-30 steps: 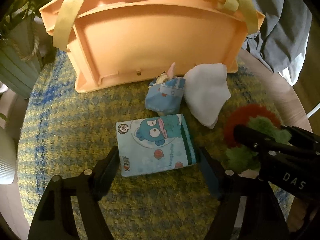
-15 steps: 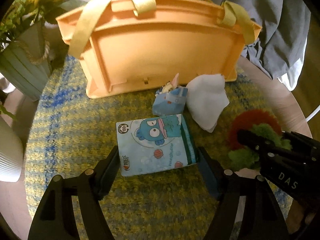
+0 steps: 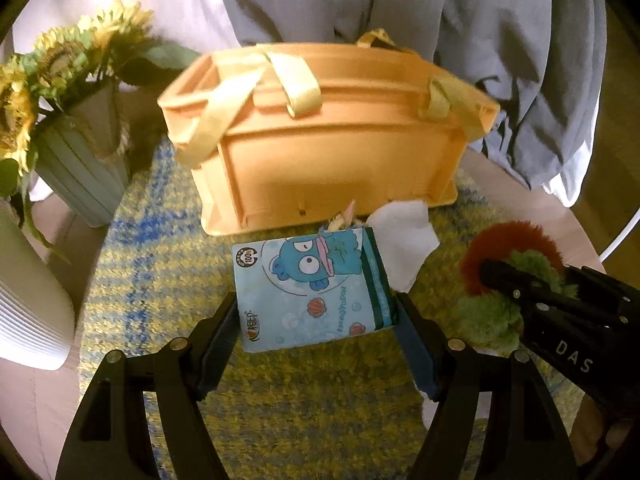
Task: Organize soft objects
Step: 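Grasp the blue cartoon-printed pack with the left gripper while the right grasps the red-green fluffy plush, then lift the pack and fluffy plush and carry both over the orange crate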
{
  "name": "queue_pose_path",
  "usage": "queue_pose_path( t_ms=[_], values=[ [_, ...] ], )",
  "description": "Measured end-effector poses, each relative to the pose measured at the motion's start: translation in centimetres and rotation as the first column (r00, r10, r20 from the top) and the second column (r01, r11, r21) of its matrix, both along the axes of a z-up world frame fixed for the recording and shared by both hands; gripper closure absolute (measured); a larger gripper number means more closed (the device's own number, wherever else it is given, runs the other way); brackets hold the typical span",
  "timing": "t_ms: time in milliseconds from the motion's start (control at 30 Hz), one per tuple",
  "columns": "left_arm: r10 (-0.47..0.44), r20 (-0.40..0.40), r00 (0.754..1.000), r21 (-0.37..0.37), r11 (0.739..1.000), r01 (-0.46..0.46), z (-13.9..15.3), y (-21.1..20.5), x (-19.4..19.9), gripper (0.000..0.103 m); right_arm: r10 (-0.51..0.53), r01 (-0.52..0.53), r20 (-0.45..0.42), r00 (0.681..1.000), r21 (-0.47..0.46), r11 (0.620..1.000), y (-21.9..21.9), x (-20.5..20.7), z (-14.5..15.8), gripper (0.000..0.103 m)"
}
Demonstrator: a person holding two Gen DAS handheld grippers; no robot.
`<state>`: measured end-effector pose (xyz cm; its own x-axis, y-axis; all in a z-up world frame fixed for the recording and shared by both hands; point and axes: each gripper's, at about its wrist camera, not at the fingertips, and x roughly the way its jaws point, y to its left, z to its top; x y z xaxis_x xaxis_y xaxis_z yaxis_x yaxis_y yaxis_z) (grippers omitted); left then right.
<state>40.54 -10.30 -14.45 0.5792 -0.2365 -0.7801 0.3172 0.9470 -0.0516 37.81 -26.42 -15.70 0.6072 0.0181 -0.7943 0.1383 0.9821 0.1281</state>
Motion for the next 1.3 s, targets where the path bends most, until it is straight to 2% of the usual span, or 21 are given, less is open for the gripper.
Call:
queue_pose_path(
  t_ms=[267, 700, 1000, 1300],
  values=[
    [0.003, 0.084, 0.996, -0.028, 1.000, 0.000, 2.9, 0.6, -0.8, 0.029, -0.012, 0.014, 0.085, 0.996, -0.023, 1.000, 0.2, -0.8, 2.7, 0.063],
    [-0.009, 0.243, 0.970, -0.068, 0.997, 0.026, 8.8, 1.0, -2.1, 0.029, -0.010, 0.025, 0.257, 0.966, -0.052, 0.998, 0.5, -1.8, 8.8, 0.063],
    [-0.004, 0.350, 0.937, -0.084, 0.996, 0.036, 12.4, 1.2, -1.9, 0.029, -0.004, 0.022, 0.349, 0.937, -0.050, 0.999, 0.9, -1.5, 12.1, 0.063],
    [0.003, 0.425, 0.905, -0.081, 0.996, 0.034, 14.6, 1.4, -1.4, 0.029, 0.009, 0.013, 0.419, 0.908, -0.050, 0.999, 1.4, -0.8, 14.3, 0.063]
  ],
)
